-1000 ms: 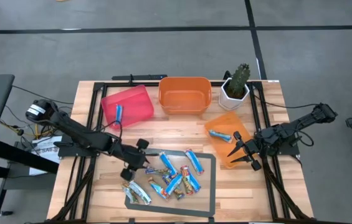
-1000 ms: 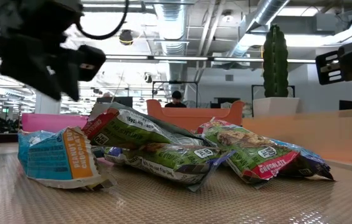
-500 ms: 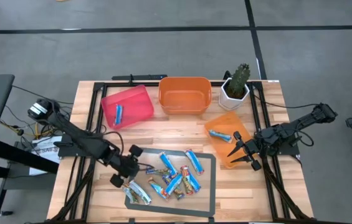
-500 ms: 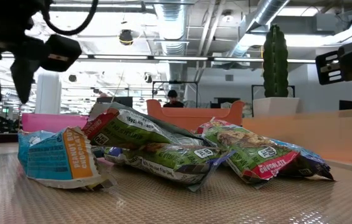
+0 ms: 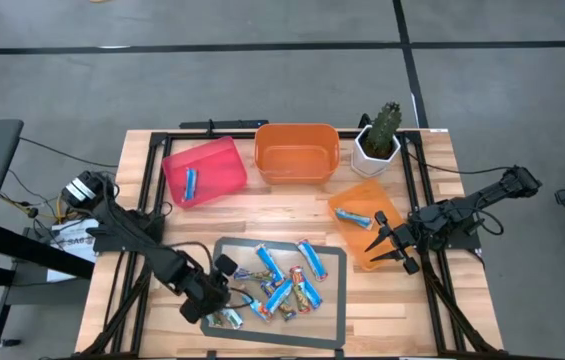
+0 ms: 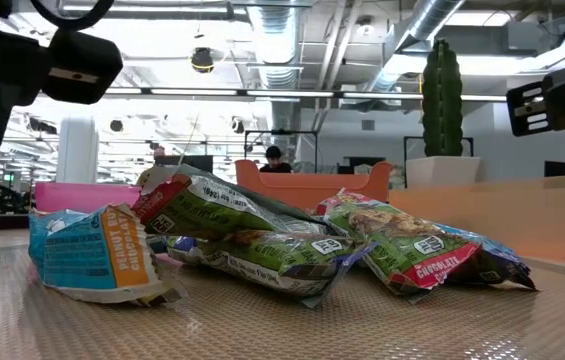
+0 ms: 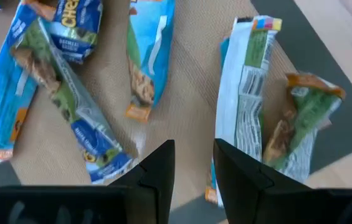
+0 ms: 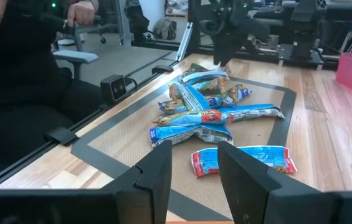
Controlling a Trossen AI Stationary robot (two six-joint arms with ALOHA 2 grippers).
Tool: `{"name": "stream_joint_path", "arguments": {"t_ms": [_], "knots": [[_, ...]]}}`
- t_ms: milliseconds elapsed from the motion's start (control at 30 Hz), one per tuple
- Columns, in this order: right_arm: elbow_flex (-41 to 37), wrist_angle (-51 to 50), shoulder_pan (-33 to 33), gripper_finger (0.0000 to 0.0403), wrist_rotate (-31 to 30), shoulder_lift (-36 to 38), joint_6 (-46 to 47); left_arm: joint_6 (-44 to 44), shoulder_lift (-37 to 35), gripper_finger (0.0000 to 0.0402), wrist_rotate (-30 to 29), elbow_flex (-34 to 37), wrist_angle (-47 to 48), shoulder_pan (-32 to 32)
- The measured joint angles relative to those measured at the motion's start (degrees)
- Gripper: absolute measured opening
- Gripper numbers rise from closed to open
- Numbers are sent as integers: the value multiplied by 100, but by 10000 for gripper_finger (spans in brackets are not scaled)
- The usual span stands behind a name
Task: Pick and place Granola Bars by type
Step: Put the orange granola bar into the light orange bin
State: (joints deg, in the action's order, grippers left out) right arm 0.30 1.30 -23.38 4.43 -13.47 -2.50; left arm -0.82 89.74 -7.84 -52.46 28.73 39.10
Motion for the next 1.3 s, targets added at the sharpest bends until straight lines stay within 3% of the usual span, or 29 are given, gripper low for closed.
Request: {"name": "stream_joint_path", "arguments": {"t_ms": [533,1300], "knots": [[0,0,0,123,2,0,0,316,360,182,-12,-238,105,211],[0,39,0,123,2,-50,0,307,893,185,263,-254,-261,207]]}}
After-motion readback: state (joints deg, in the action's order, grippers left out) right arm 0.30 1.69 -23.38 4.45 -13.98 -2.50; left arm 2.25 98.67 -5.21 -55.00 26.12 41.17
